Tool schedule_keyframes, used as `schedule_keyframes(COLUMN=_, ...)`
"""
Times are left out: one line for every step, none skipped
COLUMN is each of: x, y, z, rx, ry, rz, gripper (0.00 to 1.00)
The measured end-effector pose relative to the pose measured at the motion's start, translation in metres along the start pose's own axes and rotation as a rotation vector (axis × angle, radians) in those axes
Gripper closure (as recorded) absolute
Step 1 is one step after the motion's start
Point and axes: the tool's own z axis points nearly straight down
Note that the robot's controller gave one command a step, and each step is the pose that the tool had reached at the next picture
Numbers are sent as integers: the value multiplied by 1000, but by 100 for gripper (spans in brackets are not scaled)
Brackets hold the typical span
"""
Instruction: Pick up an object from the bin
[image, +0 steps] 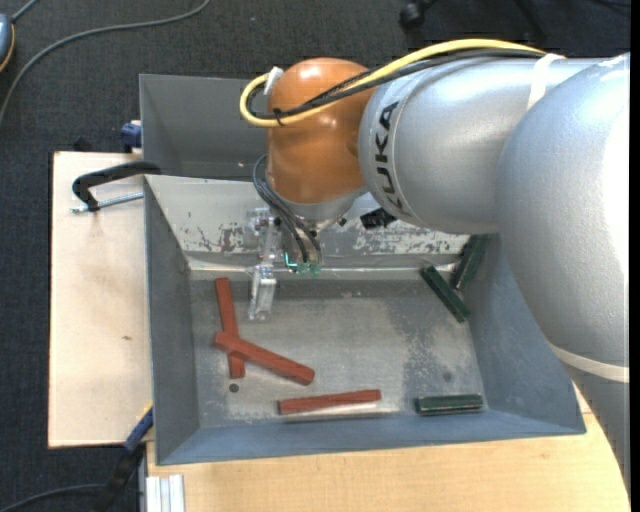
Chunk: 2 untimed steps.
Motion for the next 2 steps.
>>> schedule_keyframes(x=22, y=-50, z=94, rx=2, ry=6, rz=137, gripper=0)
schedule_keyframes(x=89, y=-34, z=88, rx=1, ry=5, rz=82, gripper=0)
